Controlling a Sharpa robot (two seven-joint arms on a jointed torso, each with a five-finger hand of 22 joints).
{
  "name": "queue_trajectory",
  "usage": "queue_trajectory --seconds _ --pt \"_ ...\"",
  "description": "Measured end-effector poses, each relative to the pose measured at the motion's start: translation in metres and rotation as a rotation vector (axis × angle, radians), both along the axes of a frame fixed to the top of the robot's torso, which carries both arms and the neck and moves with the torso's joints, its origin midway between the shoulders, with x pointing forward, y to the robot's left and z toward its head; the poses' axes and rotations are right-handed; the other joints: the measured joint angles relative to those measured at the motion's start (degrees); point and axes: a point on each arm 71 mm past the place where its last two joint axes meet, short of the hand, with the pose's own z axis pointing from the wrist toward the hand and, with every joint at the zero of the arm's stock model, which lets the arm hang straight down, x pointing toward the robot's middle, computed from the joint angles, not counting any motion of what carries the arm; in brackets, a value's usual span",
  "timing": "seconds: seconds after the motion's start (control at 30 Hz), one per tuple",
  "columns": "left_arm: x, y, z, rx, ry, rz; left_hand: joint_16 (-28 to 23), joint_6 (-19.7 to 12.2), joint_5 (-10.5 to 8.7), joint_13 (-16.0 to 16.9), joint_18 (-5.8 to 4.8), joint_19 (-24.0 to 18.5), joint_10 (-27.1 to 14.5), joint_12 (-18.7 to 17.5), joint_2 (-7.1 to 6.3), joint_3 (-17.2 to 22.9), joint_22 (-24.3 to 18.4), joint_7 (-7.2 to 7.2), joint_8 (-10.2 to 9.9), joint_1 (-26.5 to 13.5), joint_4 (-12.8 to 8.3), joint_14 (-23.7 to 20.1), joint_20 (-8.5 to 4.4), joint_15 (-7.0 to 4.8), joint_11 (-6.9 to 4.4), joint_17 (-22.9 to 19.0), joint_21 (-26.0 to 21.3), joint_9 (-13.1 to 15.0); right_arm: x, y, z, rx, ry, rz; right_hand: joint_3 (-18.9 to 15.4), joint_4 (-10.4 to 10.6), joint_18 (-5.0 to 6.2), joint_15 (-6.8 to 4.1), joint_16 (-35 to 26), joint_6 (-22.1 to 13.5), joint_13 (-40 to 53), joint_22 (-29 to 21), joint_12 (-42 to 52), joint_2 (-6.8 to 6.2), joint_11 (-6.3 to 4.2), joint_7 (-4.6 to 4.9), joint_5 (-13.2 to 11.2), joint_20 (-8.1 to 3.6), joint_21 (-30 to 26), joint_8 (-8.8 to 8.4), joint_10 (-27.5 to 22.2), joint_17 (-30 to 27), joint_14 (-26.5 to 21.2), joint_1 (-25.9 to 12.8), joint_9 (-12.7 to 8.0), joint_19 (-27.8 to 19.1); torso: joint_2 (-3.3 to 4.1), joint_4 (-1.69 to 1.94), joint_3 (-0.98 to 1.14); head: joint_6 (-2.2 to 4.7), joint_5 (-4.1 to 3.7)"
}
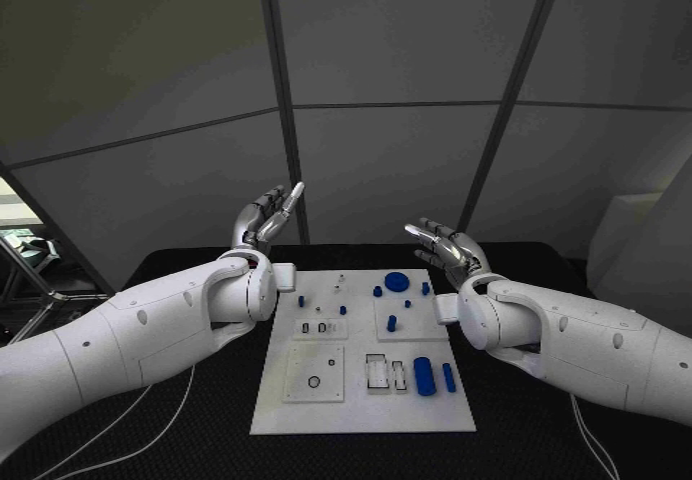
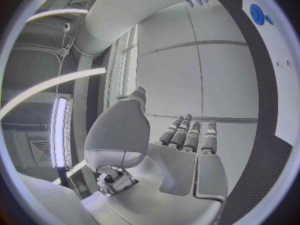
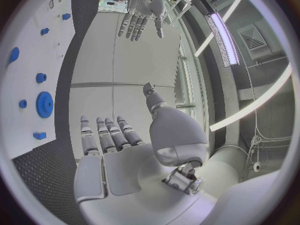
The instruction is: Assemble the parts on the task board
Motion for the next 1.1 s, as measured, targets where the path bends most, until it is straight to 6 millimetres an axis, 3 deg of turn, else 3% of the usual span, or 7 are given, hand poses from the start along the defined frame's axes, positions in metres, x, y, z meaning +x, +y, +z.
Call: queue_trajectory --seconds 0.1,0.13,0.37,0.5,0.7,0.87,1.1 --pt "0.004 0.000 0.002 -0.009 -0.007 -0.016 0.0 0.6 0.00 0.1 0.03 0.4 0.5 0.2 0.09 0.2 0.1 0.33 0.3 1.6 0.4 0.3 0.37 0.30 0.35 0.1 0.2 0.1 0.005 0.002 -0.001 -0.005 0.017 0.056 0.4 -0.4 0.09 0.61 0.7 1.9 0.2 0.5 0.4 -0.06 0.61 0.11 0.1 0.17 1.0 0.34 2.3 0.3 3.1 2.1 0.2 2.3 0.01 -0.01 0.00 0.00 0.00" --pt "0.005 -0.001 0.002 -0.011 -0.007 -0.022 0.2 0.6 0.00 0.1 0.03 0.4 0.5 0.2 0.09 0.2 0.1 0.33 0.3 1.6 0.4 0.3 0.37 0.30 0.35 0.1 0.2 0.1 0.006 0.003 -0.001 -0.007 0.022 0.072 0.6 -0.6 0.86 0.88 1.1 3.2 0.3 0.8 0.5 -0.15 0.87 0.18 0.2 0.24 1.6 0.70 3.8 0.4 5.1 3.2 0.3 3.6 0.01 -0.01 0.00 0.00 0.01" --pt "0.004 0.007 0.002 -0.016 -0.007 -0.045 0.5 2.8 0.00 0.4 0.03 1.7 2.9 1.7 1.33 0.3 0.6 0.43 0.9 3.1 0.3 2.7 0.78 1.46 1.71 0.4 1.2 0.4 0.015 0.000 -0.001 -0.070 0.012 0.135 2.7 -0.6 0.89 1.93 3.7 15.9 1.3 3.0 2.8 -1.13 2.17 1.22 0.4 0.46 6.4 3.13 18.2 1.4 19.9 9.9 1.5 13.7 0.10 -0.04 -0.04 -0.23 0.10" --pt "0.005 0.034 0.001 -0.005 -0.003 -0.024 3.1 11.3 0.00 1.2 0.01 8.6 11.4 5.3 3.25 0.5 2.2 1.00 3.3 5.7 -0.6 14.8 2.56 3.94 4.43 1.7 4.3 1.6 0.027 -0.021 0.012 -0.205 -0.089 0.111 4.0 -0.7 0.89 1.89 4.8 23.8 1.6 4.1 3.5 -1.83 2.12 2.41 0.5 0.30 9.2 4.35 26.9 1.6 27.5 13.2 1.9 19.1 0.51 -0.05 -0.16 -0.34 0.10" --pt "0.001 0.029 0.003 -0.021 0.000 -0.074 6.8 20.7 0.00 1.5 0.02 24.1 21.4 8.8 4.38 -0.7 5.5 2.14 6.0 7.4 -2.5 32.7 3.29 5.35 6.43 2.8 11.6 2.9 0.031 -0.022 0.023 -0.325 -0.186 0.135 5.6 -0.9 0.88 1.26 5.3 31.3 1.7 5.0 3.5 -2.93 1.46 4.03 1.2 -0.31 12.2 4.78 35.2 1.7 35.3 16.0 1.9 24.7 1.28 0.13 -0.19 -0.26 -0.01" --pt "-0.004 0.036 0.006 -0.021 -0.002 -0.091 7.0 25.9 0.00 1.3 0.03 27.7 24.7 9.2 5.15 -1.7 5.9 3.02 7.1 8.2 -4.0 37.0 3.19 5.28 6.48 2.6 13.7 3.4 0.035 -0.024 0.035 -0.394 -0.248 0.147 6.8 -0.9 0.88 0.62 5.3 34.6 1.7 5.2 3.4 -3.43 1.02 4.03 1.5 -0.90 13.7 4.78 38.9 1.8 39.0 16.9 1.9 27.5 2.20 0.49 -0.18 -0.03 -0.24" --pt "-0.015 0.037 0.012 -0.019 -0.013 -0.134 7.3 28.4 0.00 1.3 0.03 32.3 27.9 9.2 6.06 -2.9 6.5 3.47 7.5 9.1 -6.0 42.2 2.86 4.73 6.17 2.8 16.3 3.4 0.040 -0.026 0.055 -0.507 -0.328 0.178 8.3 -1.0 0.88 -0.35 5.3 37.1 1.7 5.6 2.8 -4.47 0.31 3.35 1.8 -2.04 15.6 4.48 42.1 2.0 42.9 18.0 1.9 30.8 3.82 0.93 -0.14 0.63 -0.75"
